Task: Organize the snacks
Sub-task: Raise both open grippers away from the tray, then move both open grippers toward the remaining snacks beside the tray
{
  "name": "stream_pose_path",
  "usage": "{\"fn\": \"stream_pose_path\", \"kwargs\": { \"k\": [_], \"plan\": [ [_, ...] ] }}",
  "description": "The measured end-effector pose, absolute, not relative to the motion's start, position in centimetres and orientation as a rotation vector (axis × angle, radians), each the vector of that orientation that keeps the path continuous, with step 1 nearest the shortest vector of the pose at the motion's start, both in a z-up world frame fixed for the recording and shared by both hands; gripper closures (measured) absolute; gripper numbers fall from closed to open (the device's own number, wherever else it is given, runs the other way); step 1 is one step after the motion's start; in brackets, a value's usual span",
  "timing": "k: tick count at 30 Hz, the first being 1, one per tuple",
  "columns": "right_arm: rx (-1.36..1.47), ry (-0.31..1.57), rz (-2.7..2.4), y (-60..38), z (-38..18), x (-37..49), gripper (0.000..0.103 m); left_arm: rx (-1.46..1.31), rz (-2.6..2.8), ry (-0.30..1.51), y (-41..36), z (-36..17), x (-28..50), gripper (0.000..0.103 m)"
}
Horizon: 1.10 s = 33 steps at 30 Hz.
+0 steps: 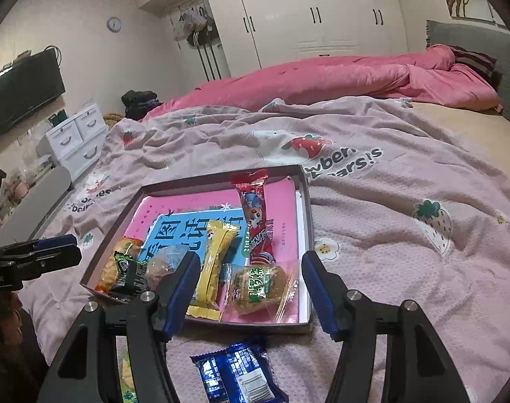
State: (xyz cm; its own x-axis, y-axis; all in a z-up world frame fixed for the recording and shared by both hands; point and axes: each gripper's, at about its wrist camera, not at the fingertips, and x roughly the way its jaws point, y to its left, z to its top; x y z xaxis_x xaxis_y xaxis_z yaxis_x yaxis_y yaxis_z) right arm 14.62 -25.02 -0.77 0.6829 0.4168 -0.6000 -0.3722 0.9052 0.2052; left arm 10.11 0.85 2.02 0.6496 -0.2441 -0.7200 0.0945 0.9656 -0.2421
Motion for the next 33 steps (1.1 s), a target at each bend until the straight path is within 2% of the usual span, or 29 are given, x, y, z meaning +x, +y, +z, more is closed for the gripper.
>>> {"fn": "stream_pose_path", "kwargs": {
  "k": [33],
  "plan": [
    [0.057,0.702,0.446,-25.5,0.9,8.3,0.039,-0.167,-0.255,0.897,-1.5,2.1,6.4,0.030]
  ]
}}
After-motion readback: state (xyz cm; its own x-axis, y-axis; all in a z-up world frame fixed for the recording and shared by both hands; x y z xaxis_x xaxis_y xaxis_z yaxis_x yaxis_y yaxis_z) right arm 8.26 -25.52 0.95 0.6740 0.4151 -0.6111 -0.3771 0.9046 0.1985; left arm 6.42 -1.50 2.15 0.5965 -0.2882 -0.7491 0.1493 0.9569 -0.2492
